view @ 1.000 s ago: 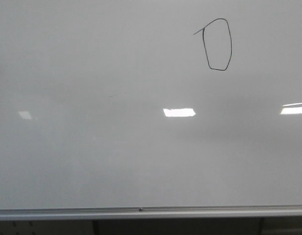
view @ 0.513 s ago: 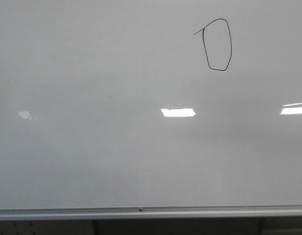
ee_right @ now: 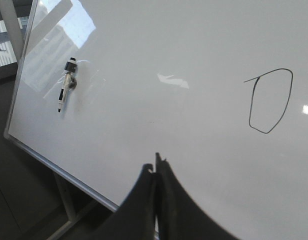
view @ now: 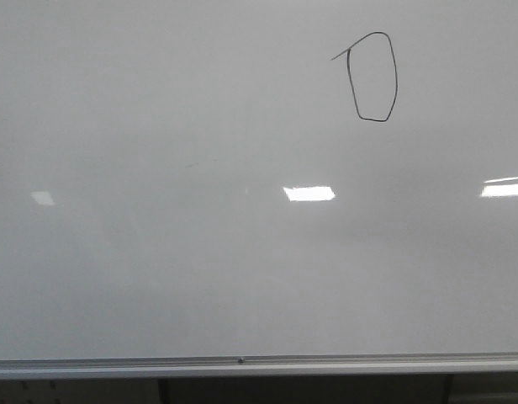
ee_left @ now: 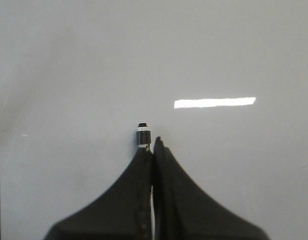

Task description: Write number 0 on whiteboard

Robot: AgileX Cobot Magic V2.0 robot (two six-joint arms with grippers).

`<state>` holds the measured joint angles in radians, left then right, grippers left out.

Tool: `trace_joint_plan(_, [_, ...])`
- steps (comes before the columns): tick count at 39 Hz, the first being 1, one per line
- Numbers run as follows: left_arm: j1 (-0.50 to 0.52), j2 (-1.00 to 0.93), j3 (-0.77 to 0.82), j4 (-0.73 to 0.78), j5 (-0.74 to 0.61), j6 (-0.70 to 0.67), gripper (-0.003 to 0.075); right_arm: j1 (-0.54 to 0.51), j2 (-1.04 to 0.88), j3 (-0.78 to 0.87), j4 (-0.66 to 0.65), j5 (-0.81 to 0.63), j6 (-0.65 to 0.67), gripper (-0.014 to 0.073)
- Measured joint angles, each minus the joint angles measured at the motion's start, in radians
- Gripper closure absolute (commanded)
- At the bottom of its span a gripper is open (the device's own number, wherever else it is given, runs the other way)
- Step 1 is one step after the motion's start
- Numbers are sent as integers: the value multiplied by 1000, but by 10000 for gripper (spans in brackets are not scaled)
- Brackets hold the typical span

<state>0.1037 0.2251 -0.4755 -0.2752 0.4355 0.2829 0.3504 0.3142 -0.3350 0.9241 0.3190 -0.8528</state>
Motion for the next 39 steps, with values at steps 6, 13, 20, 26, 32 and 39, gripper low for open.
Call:
trace_joint_plan(6, [0, 0, 2, 0, 2, 0, 740, 0, 0, 0, 0, 0, 0, 662])
trace_joint_plan(13, [-1, -17, 34, 36, -36, -36, 740, 0, 0, 0, 0, 0, 0, 662])
trace_joint_plan(20, [-56, -94, 145, 198, -143, -211, 740, 0, 0, 0, 0, 0, 0, 662])
trace_joint_plan(26, [-107, -179, 291, 241, -236, -243, 740, 0, 0, 0, 0, 0, 0, 662])
trace_joint_plan(32, [-108, -229, 426, 241, -252, -247, 740, 0, 0, 0, 0, 0, 0, 662])
trace_joint_plan(39, [-108, -229, 481, 241, -278, -249, 740, 0, 0, 0, 0, 2, 0, 662])
